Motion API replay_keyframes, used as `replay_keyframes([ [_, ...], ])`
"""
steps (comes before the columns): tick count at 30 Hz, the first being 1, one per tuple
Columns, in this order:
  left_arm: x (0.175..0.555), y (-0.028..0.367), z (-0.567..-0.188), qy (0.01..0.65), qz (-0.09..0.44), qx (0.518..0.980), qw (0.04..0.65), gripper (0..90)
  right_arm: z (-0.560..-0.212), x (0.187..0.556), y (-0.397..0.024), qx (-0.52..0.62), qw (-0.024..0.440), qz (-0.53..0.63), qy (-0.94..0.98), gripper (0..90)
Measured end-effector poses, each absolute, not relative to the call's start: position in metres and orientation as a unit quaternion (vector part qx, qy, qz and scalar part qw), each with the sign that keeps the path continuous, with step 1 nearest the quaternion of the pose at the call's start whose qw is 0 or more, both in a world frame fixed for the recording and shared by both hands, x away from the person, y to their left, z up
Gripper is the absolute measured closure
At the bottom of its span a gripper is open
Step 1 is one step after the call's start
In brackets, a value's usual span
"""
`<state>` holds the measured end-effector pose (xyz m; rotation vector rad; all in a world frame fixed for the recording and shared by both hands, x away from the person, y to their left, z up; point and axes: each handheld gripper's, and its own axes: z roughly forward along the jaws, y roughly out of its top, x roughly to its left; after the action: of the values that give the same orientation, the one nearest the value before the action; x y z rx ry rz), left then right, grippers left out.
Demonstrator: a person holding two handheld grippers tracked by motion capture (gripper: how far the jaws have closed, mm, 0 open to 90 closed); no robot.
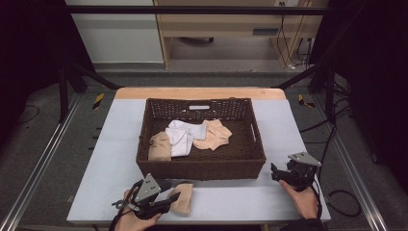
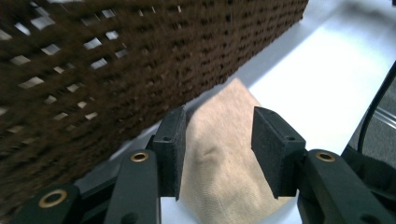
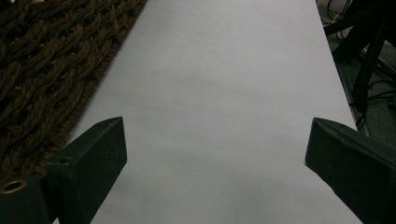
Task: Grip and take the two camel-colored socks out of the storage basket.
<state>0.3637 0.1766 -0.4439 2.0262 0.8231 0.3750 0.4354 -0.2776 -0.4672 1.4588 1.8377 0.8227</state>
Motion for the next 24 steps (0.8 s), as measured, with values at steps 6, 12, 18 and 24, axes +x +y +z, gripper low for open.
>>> replay_keyframes([
  [6,0.363,0.184,-0.42,0.34,0.166,0.799,0.468,53.5,-0.467,0.435,-0.278,0.557,0.322,0.314,0.699,5.7],
  [12,0.367,0.191,-0.394,0.339,0.194,0.779,0.491,52.3,-0.468,0.435,-0.278,0.558,0.321,0.314,0.697,5.7],
  [18,0.381,0.193,-0.367,0.349,0.219,0.758,0.506,48.9,-0.467,0.435,-0.278,0.558,0.322,0.317,0.697,5.5],
  [24,0.41,0.194,-0.347,0.37,0.229,0.738,0.516,45.9,-0.467,0.435,-0.278,0.559,0.321,0.319,0.695,5.1],
])
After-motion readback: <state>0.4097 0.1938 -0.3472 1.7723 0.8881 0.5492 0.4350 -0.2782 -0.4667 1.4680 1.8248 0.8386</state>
